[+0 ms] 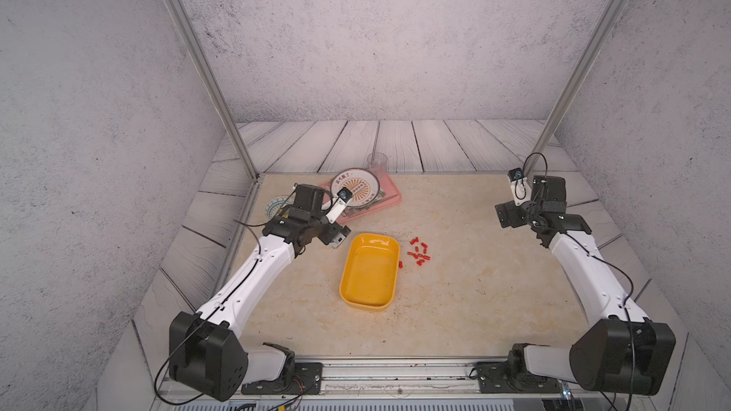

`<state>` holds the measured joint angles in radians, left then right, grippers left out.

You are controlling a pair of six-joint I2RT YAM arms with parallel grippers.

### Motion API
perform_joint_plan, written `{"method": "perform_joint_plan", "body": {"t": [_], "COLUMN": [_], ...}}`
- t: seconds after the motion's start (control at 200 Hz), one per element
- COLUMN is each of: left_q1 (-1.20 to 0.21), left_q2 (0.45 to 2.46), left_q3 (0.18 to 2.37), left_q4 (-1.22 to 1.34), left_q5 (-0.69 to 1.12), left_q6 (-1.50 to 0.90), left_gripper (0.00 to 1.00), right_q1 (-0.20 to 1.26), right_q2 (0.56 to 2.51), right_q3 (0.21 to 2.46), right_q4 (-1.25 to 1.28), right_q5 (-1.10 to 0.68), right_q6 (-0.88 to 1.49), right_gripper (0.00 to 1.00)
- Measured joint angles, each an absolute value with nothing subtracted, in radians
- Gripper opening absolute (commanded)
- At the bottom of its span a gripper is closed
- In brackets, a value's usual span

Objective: Take the screw protection sleeves out of the storage box
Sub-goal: Reset both arms

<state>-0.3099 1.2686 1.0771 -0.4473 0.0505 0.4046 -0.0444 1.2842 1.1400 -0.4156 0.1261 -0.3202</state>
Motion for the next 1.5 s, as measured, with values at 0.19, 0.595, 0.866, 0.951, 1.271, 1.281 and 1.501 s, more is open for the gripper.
{"method": "perform_joint_plan", "body": {"t": [0.19, 0.595, 0.866, 0.951, 1.271, 1.281, 1.501], "left_q1": [-0.152, 0.011, 0.008, 0.003, -0.014, -0.014, -0.014], "left_q2": [1.097, 1.287, 1.346, 1.396, 1.547, 1.547, 1.543], "left_q3": [0.767, 0.427, 0.434, 0.434, 0.435, 0.435, 0.443], "left_q4": [-0.157, 0.351, 0.552, 0.633, 0.772, 0.773, 0.759], "left_q5": [-0.156, -0.184, -0.137, -0.131, -0.147, -0.146, -0.152], "left_q6": [0.217, -0.002, -0.027, -0.027, -0.031, -0.032, -0.035], "left_gripper": [0.98, 0.98, 0.98, 0.98, 0.98, 0.99, 0.98], "right_q1": [-0.044, -0.035, -0.028, -0.024, -0.007, -0.007, -0.007], "right_q2": [1.206, 1.292, 1.355, 1.364, 1.532, 1.532, 1.532], "right_q3": [0.964, 0.548, 0.440, 0.421, 0.414, 0.418, 0.464], "right_q4": [-0.284, 0.188, 0.474, 0.587, 0.733, 0.730, 0.723], "right_q5": [0.182, 0.011, 0.011, 0.010, 0.001, 0.001, 0.002], "right_q6": [-0.178, 0.037, 0.042, 0.045, 0.036, 0.036, 0.038], "right_gripper": [0.99, 1.00, 1.00, 1.00, 0.99, 1.00, 1.00]}}
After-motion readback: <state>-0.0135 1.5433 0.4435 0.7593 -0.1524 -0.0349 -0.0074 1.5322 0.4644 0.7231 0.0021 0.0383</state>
